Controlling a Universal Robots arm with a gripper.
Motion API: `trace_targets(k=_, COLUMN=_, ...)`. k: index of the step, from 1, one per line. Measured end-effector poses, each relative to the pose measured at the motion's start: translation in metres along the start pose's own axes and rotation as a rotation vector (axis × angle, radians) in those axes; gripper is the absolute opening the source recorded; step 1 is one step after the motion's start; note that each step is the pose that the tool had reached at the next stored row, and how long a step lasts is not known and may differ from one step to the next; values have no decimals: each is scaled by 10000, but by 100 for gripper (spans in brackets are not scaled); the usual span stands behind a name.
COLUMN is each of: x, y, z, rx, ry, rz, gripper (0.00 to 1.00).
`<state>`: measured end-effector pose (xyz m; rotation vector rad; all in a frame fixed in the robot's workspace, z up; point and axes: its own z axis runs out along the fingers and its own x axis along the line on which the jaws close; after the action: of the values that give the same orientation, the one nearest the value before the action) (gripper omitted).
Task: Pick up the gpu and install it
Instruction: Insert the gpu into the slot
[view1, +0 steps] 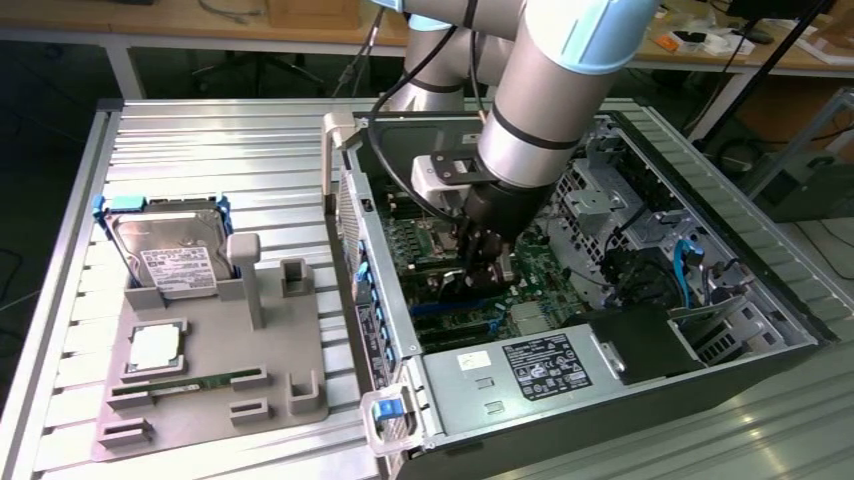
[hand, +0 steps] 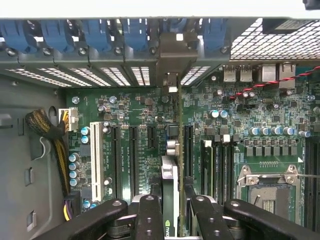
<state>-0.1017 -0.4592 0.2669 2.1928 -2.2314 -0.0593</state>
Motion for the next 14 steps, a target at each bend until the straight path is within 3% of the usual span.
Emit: trace_targets(k=14, x=14, y=102, z=83, rx=-1, ry=-1, rz=158, gripper=27)
